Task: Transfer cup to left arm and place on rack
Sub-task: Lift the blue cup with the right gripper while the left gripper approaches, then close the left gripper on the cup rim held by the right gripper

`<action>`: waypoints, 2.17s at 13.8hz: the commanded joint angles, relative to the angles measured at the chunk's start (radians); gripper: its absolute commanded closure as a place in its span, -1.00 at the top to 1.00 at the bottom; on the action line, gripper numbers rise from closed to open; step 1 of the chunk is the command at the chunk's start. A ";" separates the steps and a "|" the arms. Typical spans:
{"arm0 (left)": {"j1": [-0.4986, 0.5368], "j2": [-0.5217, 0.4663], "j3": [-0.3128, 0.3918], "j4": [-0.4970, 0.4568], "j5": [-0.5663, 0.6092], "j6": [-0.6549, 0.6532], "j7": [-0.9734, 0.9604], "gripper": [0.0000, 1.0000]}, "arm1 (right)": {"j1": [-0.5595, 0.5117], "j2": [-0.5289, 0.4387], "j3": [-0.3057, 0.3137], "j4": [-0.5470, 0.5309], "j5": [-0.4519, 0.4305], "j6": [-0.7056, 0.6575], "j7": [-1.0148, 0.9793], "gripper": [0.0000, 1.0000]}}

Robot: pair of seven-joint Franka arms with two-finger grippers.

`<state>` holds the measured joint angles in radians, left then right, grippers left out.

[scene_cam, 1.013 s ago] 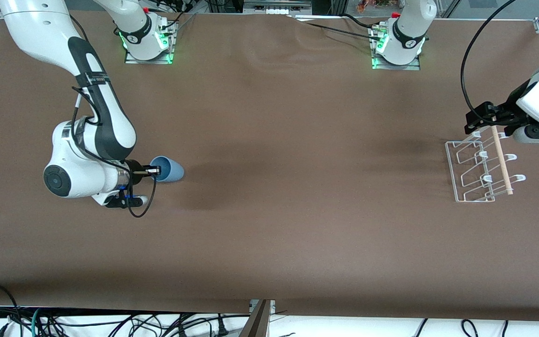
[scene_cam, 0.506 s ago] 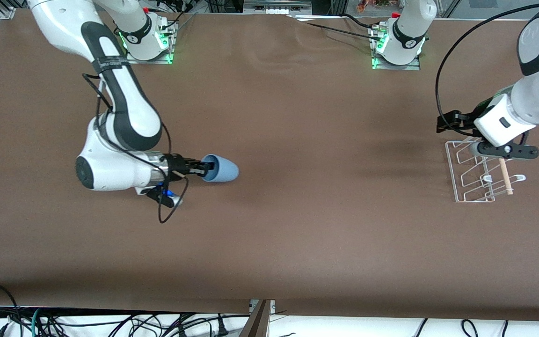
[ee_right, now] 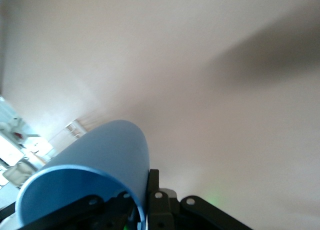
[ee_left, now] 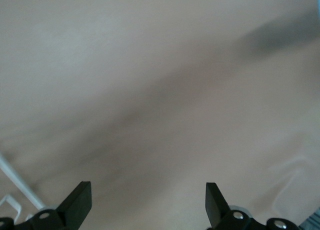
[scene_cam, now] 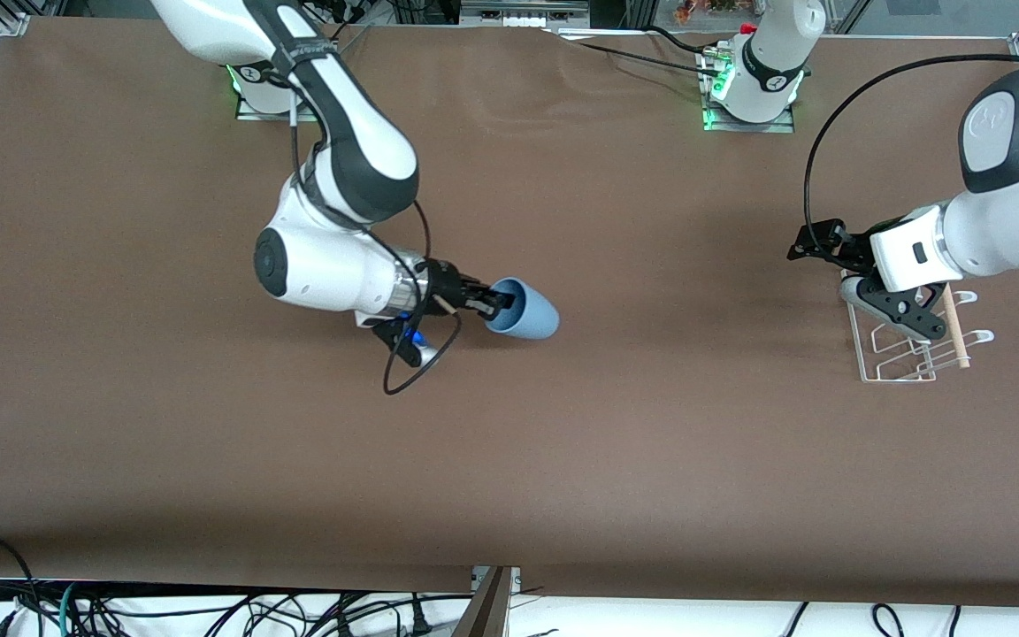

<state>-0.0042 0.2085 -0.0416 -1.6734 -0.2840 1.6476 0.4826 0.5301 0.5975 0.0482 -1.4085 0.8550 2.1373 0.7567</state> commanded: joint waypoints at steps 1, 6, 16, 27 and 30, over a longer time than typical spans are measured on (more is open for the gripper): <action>0.007 0.037 -0.001 0.020 -0.107 0.024 0.230 1.00 | 0.019 0.030 -0.008 0.069 0.065 -0.008 0.058 -1.00; -0.011 0.072 -0.006 0.020 -0.260 0.098 0.673 1.00 | 0.063 0.030 -0.007 0.083 0.159 -0.022 0.066 -1.00; -0.034 0.095 -0.158 0.003 -0.461 0.216 1.027 1.00 | 0.108 0.030 -0.007 0.105 0.185 -0.013 0.084 -1.00; -0.033 0.077 -0.331 -0.129 -0.507 0.443 1.059 1.00 | 0.110 0.030 -0.007 0.108 0.185 -0.013 0.084 -1.00; -0.030 0.080 -0.343 -0.137 -0.544 0.451 1.138 -0.15 | 0.108 0.031 -0.007 0.115 0.185 -0.013 0.084 -1.00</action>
<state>-0.0430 0.3018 -0.3789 -1.7898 -0.7911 2.0829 1.5422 0.6318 0.6107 0.0476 -1.3321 1.0189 2.1330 0.8270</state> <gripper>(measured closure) 0.035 0.943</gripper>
